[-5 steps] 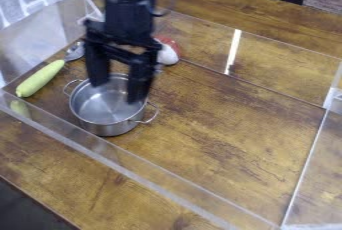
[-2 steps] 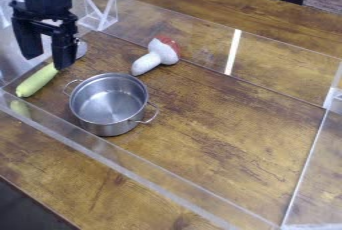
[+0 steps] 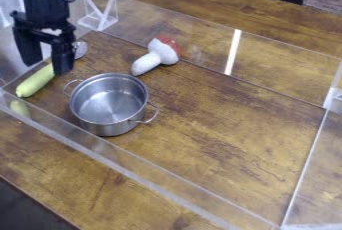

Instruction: Move the green spoon to the right

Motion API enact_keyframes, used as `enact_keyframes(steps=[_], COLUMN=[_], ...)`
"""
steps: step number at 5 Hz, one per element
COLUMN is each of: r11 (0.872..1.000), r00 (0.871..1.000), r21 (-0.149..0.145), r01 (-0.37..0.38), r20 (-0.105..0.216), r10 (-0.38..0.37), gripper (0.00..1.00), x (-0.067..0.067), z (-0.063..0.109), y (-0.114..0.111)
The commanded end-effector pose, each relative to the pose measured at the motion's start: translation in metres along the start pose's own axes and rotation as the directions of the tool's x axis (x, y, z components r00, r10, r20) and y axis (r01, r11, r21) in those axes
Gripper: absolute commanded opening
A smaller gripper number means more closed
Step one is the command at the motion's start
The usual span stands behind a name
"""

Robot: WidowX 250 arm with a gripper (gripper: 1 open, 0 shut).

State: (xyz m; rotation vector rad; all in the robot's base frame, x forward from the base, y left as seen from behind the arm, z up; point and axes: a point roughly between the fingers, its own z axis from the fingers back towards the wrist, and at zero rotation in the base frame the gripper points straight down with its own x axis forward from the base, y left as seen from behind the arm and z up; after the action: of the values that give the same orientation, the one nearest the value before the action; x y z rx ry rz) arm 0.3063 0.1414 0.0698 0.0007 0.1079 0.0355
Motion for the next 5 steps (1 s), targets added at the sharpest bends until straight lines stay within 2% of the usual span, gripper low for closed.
enact_keyframes(steps=[1,2,5], r11=[0.999,0.998,0.998], r00=[0.998,0.996,0.994], r21=[0.029,0.027,0.034], r01=[-0.024,-0.059,0.053], r20=[0.067,0.073,0.093], r10=[0.022,0.057,-0.056], gripper=[1.0,1.0,1.0], x=[0.024,0.03,0.034], z=[0.01,0.003,-0.008], y=[0.007,0.015,0.033])
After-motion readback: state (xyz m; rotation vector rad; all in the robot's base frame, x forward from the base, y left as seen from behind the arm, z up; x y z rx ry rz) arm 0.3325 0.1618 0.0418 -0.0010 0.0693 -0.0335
